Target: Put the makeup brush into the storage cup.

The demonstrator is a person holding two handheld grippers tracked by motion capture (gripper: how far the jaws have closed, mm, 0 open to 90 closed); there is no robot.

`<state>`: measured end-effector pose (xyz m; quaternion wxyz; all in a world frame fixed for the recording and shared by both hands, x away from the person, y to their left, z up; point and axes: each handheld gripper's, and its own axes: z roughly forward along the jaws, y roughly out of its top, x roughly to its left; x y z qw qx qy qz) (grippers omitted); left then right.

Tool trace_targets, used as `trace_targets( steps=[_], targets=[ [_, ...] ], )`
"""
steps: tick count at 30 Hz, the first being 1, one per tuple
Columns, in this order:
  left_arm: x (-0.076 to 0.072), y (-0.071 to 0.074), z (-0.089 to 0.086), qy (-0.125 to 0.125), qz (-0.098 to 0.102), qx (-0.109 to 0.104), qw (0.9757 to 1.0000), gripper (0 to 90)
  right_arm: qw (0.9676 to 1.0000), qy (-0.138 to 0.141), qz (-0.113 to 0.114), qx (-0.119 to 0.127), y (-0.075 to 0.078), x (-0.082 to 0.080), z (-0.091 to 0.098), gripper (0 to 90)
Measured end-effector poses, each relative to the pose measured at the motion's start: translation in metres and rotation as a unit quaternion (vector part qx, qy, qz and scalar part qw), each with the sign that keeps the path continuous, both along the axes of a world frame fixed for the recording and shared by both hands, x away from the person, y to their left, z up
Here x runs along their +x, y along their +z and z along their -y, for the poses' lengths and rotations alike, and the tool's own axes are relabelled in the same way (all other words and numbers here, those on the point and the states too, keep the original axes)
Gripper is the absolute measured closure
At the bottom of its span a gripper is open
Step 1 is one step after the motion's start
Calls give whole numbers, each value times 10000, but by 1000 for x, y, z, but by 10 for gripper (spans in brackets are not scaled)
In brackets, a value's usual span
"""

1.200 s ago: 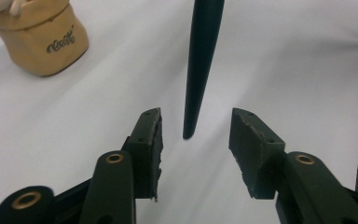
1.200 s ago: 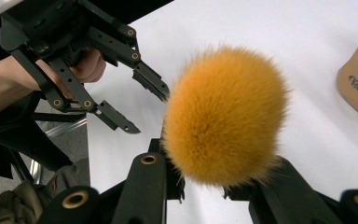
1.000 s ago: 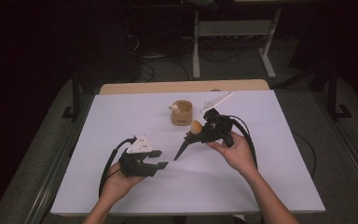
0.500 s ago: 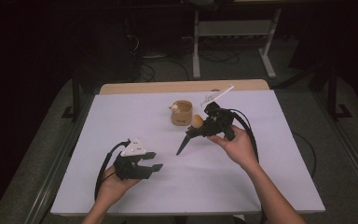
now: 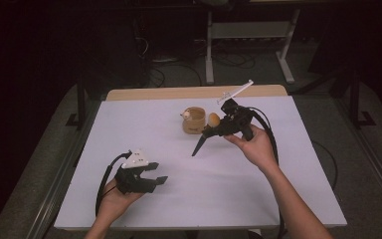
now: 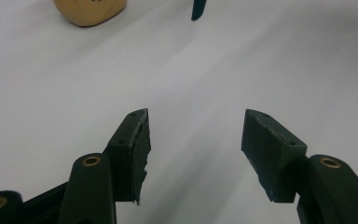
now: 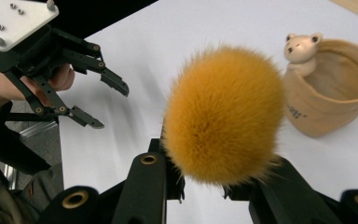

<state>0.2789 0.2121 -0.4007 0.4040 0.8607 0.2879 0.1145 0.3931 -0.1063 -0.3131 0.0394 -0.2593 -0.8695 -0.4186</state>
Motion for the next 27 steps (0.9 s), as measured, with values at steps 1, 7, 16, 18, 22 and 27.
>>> trace_targets(
  steps=[1,7,16,18,22,27],
  targets=[
    [1,1,-2,-24,26,52,10000,416,10000,0,0,0,0,0,0,722],
    [1,2,-6,28,35,59,10000,410,9999,-62,118,-22,15,11,0,722],
    [2,3,-8,77,51,-4,10000,405,9996,-224,134,-96,29,29,-1,722],
    [2,2,-8,85,71,-26,9999,404,9994,-245,188,-149,31,32,-1,722],
    [2,3,-11,101,80,-45,9999,402,9992,-324,166,-145,36,39,0,722],
    [2,3,-12,127,82,-44,9999,400,9986,-450,204,-189,42,52,2,722]
  ],
)
